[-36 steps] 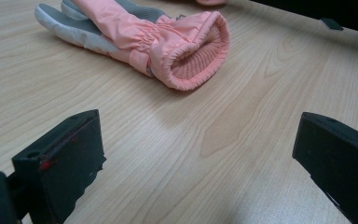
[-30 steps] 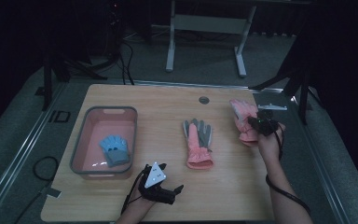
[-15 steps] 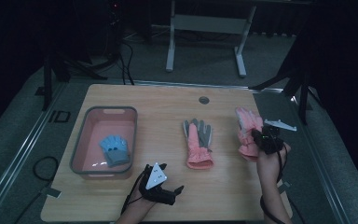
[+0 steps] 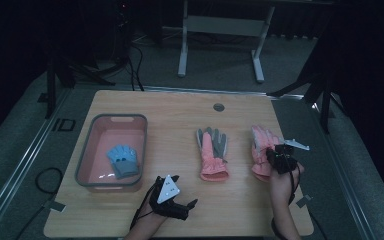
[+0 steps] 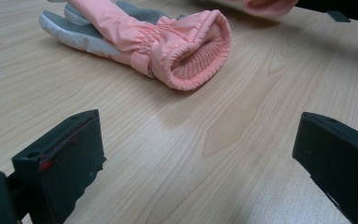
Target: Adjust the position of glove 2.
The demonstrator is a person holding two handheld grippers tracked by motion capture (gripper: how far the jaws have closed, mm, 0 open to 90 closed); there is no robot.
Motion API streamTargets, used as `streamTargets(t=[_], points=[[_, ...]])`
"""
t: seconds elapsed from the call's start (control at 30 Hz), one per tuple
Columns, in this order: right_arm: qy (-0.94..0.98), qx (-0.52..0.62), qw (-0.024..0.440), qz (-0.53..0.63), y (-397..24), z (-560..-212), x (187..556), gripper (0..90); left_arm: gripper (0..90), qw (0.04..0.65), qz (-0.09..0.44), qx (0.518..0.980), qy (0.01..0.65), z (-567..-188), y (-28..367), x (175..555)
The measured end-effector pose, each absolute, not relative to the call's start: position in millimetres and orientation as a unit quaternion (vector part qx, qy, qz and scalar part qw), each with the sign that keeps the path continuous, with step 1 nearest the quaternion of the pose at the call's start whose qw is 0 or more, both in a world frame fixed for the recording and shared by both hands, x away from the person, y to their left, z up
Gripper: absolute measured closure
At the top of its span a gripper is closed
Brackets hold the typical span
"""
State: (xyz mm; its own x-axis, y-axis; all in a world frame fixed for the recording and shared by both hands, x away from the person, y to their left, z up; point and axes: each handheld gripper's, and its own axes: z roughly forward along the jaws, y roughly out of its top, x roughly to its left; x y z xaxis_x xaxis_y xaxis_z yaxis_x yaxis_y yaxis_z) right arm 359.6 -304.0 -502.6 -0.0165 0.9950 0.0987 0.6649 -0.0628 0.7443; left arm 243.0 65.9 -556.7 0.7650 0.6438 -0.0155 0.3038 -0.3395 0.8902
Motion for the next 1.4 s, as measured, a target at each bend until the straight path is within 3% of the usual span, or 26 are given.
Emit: streamTargets(t=[0.1, 0.33, 0.5, 0.7, 1.0, 1.4], points=[[0.641, 0.661, 0.235, 0.312, -302, -518, 367, 87.8, 2.1, 0.494, 0.17, 0.8, 0.296, -557, 66, 243], [0.648, 0.654, 0.244, 0.303, -299, -528, 369, 85.7, 2.1, 0.492, 0.17, 0.802, 0.293, -557, 65, 243], [0.666, 0.631, 0.248, 0.311, -304, -521, 367, 71.6, 2.2, 0.493, 0.168, 0.802, 0.292, -557, 66, 243], [0.718, 0.546, 0.275, 0.333, -318, -498, 363, 64.3, 2.1, 0.492, 0.167, 0.803, 0.292, -557, 66, 244], [0.778, 0.452, 0.215, 0.379, -350, -478, 370, 59.8, 2.1, 0.492, 0.167, 0.802, 0.294, -557, 65, 244], [0.769, 0.499, 0.168, 0.362, -354, -528, 382, 55.1, 2.1, 0.492, 0.165, 0.802, 0.295, -557, 66, 245]])
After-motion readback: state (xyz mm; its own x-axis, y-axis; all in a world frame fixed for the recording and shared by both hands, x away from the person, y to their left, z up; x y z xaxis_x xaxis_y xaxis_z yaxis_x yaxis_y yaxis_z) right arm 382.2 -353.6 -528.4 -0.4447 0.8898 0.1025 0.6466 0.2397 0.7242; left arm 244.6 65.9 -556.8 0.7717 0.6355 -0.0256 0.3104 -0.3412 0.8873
